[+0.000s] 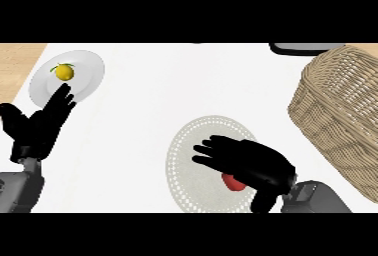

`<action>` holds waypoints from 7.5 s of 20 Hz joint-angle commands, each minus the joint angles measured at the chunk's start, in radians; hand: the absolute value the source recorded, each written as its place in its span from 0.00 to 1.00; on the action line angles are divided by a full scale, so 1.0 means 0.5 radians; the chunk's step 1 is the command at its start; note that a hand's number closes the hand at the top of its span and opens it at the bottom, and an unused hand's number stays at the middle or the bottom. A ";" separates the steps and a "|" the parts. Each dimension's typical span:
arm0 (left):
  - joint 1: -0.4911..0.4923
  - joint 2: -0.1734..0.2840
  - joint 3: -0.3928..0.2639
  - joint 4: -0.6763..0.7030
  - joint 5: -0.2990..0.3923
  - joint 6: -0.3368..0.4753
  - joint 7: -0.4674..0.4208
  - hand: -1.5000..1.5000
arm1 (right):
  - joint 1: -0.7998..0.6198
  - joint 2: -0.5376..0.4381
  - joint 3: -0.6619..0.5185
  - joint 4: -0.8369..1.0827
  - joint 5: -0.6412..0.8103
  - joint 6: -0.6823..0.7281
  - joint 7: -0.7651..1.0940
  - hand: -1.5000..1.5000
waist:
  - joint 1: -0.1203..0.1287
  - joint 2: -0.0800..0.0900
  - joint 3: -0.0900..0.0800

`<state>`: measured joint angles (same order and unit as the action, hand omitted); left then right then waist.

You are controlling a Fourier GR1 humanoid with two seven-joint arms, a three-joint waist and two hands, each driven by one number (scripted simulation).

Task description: Pick the bell pepper from the placemat and place it in the basket

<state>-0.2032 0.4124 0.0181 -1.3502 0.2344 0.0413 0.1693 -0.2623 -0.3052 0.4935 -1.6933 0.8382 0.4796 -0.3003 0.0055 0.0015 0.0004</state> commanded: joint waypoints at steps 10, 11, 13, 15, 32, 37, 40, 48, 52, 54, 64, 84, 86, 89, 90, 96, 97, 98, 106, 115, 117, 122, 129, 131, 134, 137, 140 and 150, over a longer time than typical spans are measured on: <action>-0.080 -0.058 0.142 -0.046 -0.111 -0.073 0.145 0.50 | -0.051 0.016 -0.104 0.350 0.336 -0.061 -0.313 0.00 | -0.010 -0.003 -0.001; -0.021 -0.135 0.097 -0.068 -0.141 -0.056 0.129 0.50 | -0.110 0.126 -0.097 0.484 0.378 -0.115 -0.312 0.00 | -0.006 -0.003 -0.001; 0.008 -0.039 0.163 -0.089 -0.077 -0.162 0.133 0.50 | -0.163 -0.007 -0.208 0.598 0.317 -0.130 -0.498 0.00 | -0.002 -0.002 0.000; -0.008 -0.092 0.157 -0.029 -0.152 -0.160 0.042 0.50 | -0.163 0.147 -0.147 0.720 0.431 -0.214 -0.452 0.00 | -0.003 -0.001 -0.001; 0.073 -0.218 0.175 -0.308 -0.272 -0.112 0.266 0.50 | 0.222 0.078 -0.112 0.467 0.697 -0.327 -0.580 0.00 | -0.008 -0.006 0.000; -0.122 -0.245 0.241 -0.047 -0.304 -0.118 0.192 0.50 | 0.027 0.224 -0.141 0.682 0.806 -0.360 -0.571 0.00 | -0.009 -0.002 -0.001; 0.008 -0.254 0.221 -0.042 -0.309 -0.179 0.072 0.50 | 0.053 0.180 -0.008 0.771 0.979 -0.536 -0.615 1.00 | -0.006 -0.002 -0.001; -0.013 -0.217 0.304 -0.032 -0.300 -0.246 0.074 0.50 | 0.111 0.283 -0.027 0.904 1.092 -0.685 -0.681 1.00 | -0.007 -0.003 -0.001; 0.010 -0.235 0.305 -0.125 -0.305 -0.225 0.145 0.50 | 0.135 0.249 -0.035 0.839 1.152 -0.648 -0.691 1.00 | -0.007 -0.004 -0.001; 0.013 -0.268 0.276 -0.106 -0.316 -0.188 0.122 0.50 | 0.205 0.581 -0.342 0.842 1.030 -0.513 -0.045 1.00 | -0.053 -0.013 -0.001; -0.007 -0.261 0.297 -0.105 -0.304 -0.181 0.130 0.50 | 0.190 0.609 -0.808 0.632 0.147 -1.056 1.159 1.00 | -0.029 -0.005 0.023; -0.073 -0.333 0.178 -0.076 -0.391 -0.166 0.131 0.50 | -1.227 0.610 -0.251 0.657 0.955 -1.799 3.438 1.00 | 0.061 -0.015 -0.006; -0.053 -0.306 0.235 -0.012 -0.389 -0.161 0.044 0.50 | -1.445 0.610 -0.397 0.637 0.942 -1.625 3.448 1.00 | 0.043 -0.013 -0.007; -0.029 -0.302 0.237 -0.060 -0.368 -0.177 0.090 0.50 | -1.492 0.610 -0.481 0.754 1.052 -1.664 3.454 1.00 | 0.034 -0.009 -0.004; -0.086 -0.311 0.243 -0.017 -0.351 -0.175 0.129 0.50 | -1.581 0.610 -0.516 0.774 1.053 -1.600 3.462 1.00 | 0.025 -0.008 -0.004; -0.029 -0.270 0.271 -0.083 -0.351 -0.184 0.132 0.50 | -1.660 0.559 -0.848 0.931 1.199 -1.507 3.318 1.00 | 0.002 -0.008 -0.002; 0.041 -0.288 0.259 -0.089 -0.355 -0.196 0.086 0.50 | -1.626 0.505 -0.903 0.929 1.187 -1.502 3.260 1.00 | 0.000 -0.008 -0.002; -0.025 -0.279 0.265 -0.094 -0.352 -0.186 0.118 0.50 | -1.651 0.497 -0.896 0.978 1.247 -1.386 3.261 1.00 | -0.009 -0.010 -0.002; -0.020 -0.249 0.348 0.014 -0.284 -0.250 0.044 0.50 | -1.448 0.410 -1.144 0.839 1.371 -1.388 3.152 1.00 | -0.024 -0.005 -0.002; 0.037 -0.252 0.306 -0.183 -0.299 -0.263 0.167 0.50 | -0.937 0.296 -1.304 0.339 1.198 -1.303 2.832 1.00 | -0.019 -0.010 -0.001; -0.035 -0.220 0.361 -0.074 -0.281 -0.269 0.158 0.50 | -0.807 0.284 -1.388 0.353 1.087 -1.509 2.708 1.00 | -0.020 -0.004 0.000; -0.161 -0.278 0.323 0.068 -0.365 -0.204 0.122 0.50 | -0.701 0.250 -1.439 0.440 1.022 -1.672 2.538 1.00 | -0.017 0.000 -0.001; -0.074 -0.257 0.364 -0.015 -0.314 -0.256 0.103 0.50 | -0.718 0.242 -1.687 0.671 1.134 -1.942 2.654 0.00 | -0.001 0.002 -0.001; -0.166 -0.294 0.341 0.071 -0.361 -0.203 0.110 0.50 | -0.481 0.297 -1.612 0.489 1.066 -1.951 2.553 0.00 | -0.018 -0.001 -0.001; -0.027 -0.346 0.255 -0.255 -0.383 -0.170 0.286 0.50 | -0.597 0.211 -1.610 0.511 0.956 -1.889 2.493 0.00 | -0.004 -0.005 0.000; -0.111 -0.324 0.288 -0.077 -0.397 -0.196 0.155 0.50 | -0.534 0.226 -1.612 0.448 0.894 -2.093 2.389 0.00 | -0.012 -0.002 -0.001; -0.060 -0.293 0.336 -0.064 -0.353 -0.230 0.137 0.50 | -0.576 0.229 -1.772 0.314 0.861 -2.222 2.494 0.00 | -0.018 -0.004 -0.001; -0.034 -0.291 0.365 -0.025 -0.357 -0.219 0.122 0.50 | 0.163 0.308 -2.080 -0.782 0.319 -2.115 2.469 0.00 | -0.076 -0.015 0.000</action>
<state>-0.1939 0.2586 0.1854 -1.3994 0.0472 -0.0627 0.2270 -0.3288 -0.1622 -0.5029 -1.9051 1.1184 -0.6128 0.9248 -0.0278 -0.0083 0.0000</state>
